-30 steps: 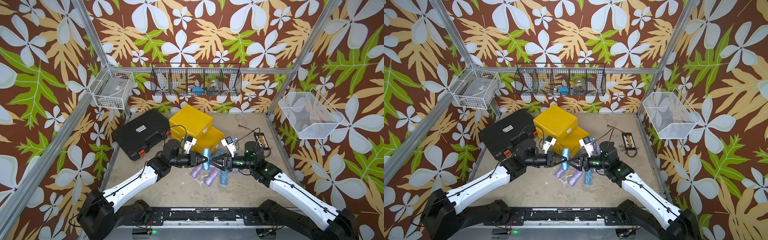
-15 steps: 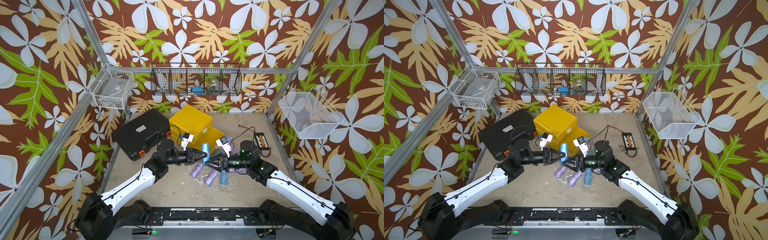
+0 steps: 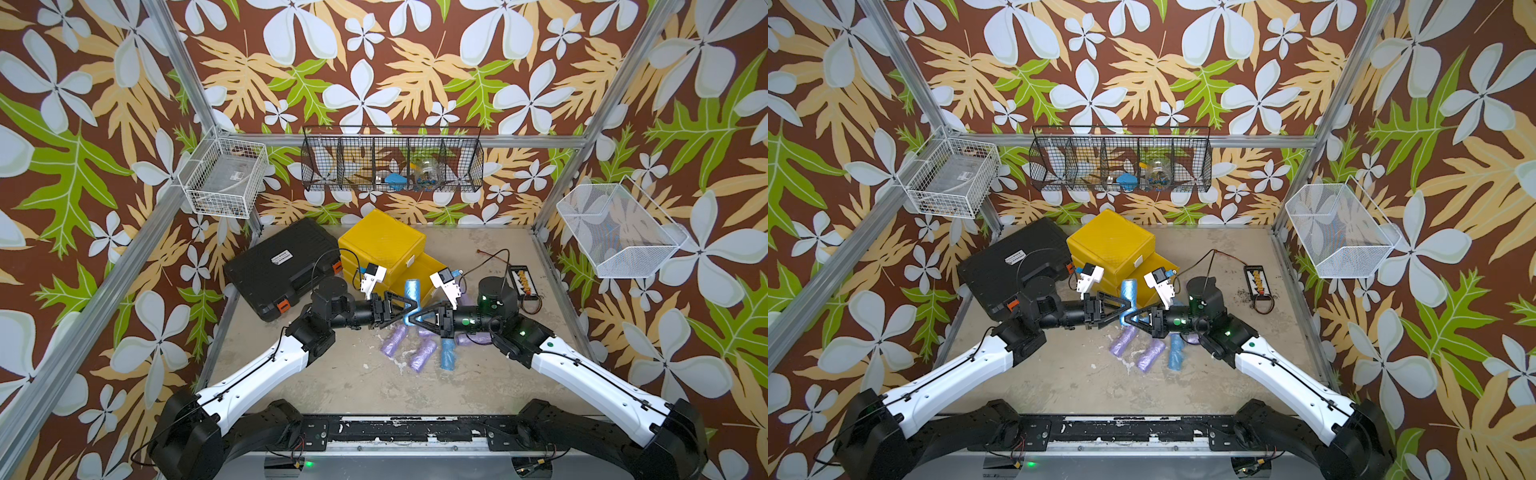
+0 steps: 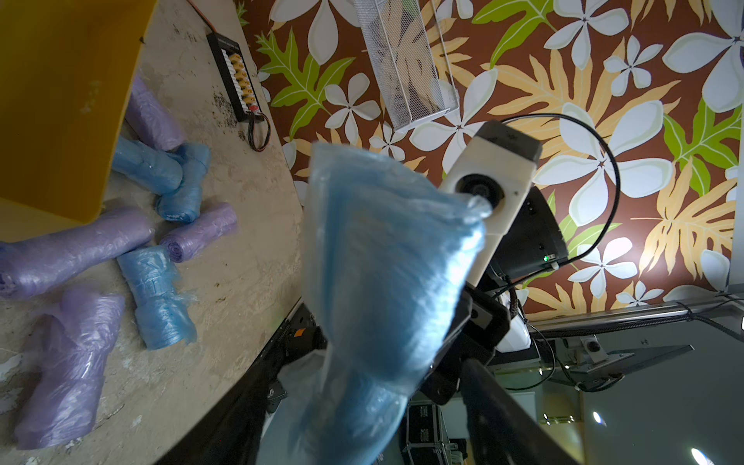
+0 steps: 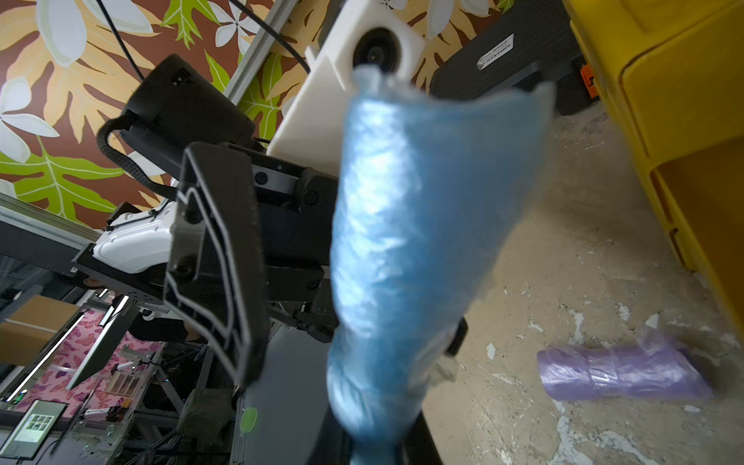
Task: Sort the rolls of trash bags by color and place them into the drawer
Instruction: Pick up the roll of trash bags from the center of the board, then place the roll of trash bags in the drawer.
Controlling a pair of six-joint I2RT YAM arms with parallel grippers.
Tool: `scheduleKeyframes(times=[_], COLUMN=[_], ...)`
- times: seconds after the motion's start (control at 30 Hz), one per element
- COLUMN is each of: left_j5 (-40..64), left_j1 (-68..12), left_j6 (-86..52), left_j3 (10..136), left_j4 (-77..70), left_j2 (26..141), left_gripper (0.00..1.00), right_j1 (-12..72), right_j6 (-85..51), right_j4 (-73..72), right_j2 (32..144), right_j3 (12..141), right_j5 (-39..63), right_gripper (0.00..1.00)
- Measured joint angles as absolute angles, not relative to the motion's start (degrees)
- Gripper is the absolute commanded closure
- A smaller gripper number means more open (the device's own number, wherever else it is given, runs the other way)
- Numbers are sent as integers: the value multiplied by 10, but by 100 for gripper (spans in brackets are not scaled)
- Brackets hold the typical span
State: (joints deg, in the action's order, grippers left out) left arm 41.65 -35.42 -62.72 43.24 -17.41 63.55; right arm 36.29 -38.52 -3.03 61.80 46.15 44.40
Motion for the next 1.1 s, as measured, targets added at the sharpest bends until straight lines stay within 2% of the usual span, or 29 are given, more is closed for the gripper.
scheduleKeyframes(times=[0.13,0.6,0.87,1.1], left_j5=[369,220,161,148], left_j1=[-354,-339,-339,-339], left_j6=[-588,-503,-464,-460], left_j3=[465,471,464,420], left_j4=[-105,58,109,124], left_j2=[618,555,525,495], left_gripper=[1,0,0,0], right_j1=[359,267,239,237], right_j6=[-345,-234,-185,-212], right_j4=[22,156,197,178], right_j2=[625,657,731,805], right_j3=[496,559,616,639], right_j5=[414,327,266,282], right_gripper=[96,97,95,91])
